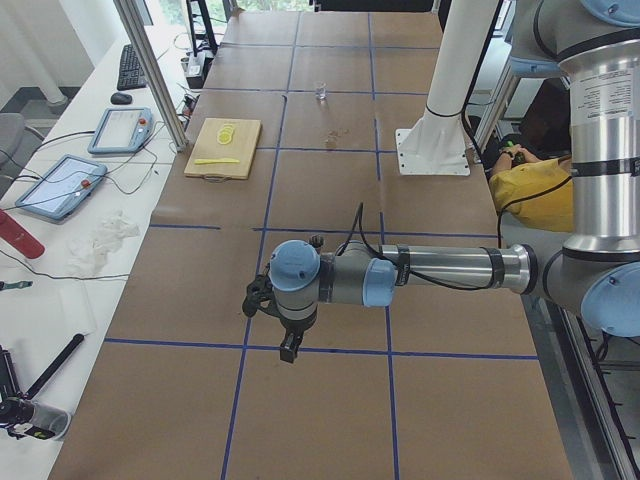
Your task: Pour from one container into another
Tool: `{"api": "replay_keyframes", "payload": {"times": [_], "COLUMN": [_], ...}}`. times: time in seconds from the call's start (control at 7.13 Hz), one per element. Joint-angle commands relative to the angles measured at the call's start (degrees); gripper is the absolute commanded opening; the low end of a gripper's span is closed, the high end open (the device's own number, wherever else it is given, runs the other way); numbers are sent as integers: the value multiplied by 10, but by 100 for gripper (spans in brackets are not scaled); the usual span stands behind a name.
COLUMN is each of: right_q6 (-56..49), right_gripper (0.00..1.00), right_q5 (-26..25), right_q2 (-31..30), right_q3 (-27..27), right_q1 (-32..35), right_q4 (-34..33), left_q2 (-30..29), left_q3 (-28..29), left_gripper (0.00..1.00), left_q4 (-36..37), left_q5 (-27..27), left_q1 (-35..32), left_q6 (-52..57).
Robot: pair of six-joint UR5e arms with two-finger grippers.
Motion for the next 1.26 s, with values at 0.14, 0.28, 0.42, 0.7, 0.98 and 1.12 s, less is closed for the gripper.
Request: {"api": "replay_keyframes", "payload": {"times": [0.14, 0.28, 0.42, 0.7, 0.98, 1.12], "right_q6": [2, 2, 3, 51, 121, 132], "right_gripper": [100, 100, 100, 100, 100, 100], "right_q5": [-17, -19, -20, -16, -22, -21], "right_q2": [-54, -56, -56, -52, -60, -65], "right_q3": [29, 30, 29, 38, 34, 26], "right_q1": [5, 5, 5, 5, 4, 2], "right_q4": [27, 29, 29, 20, 20, 19], "left_q2": [-19, -39, -41, -30, -30, -32], "left_q3": [15, 14, 19, 24, 19, 22], "left_gripper": [100, 100, 100, 100, 100, 100], "left_q4": [-37, -33, -33, -33, -33, -34], "left_q5": [9, 26, 24, 26, 26, 26], "left_q1": [2, 3, 3, 2, 1, 2], "left_q6": [-1, 2, 2, 2, 1, 1]}}
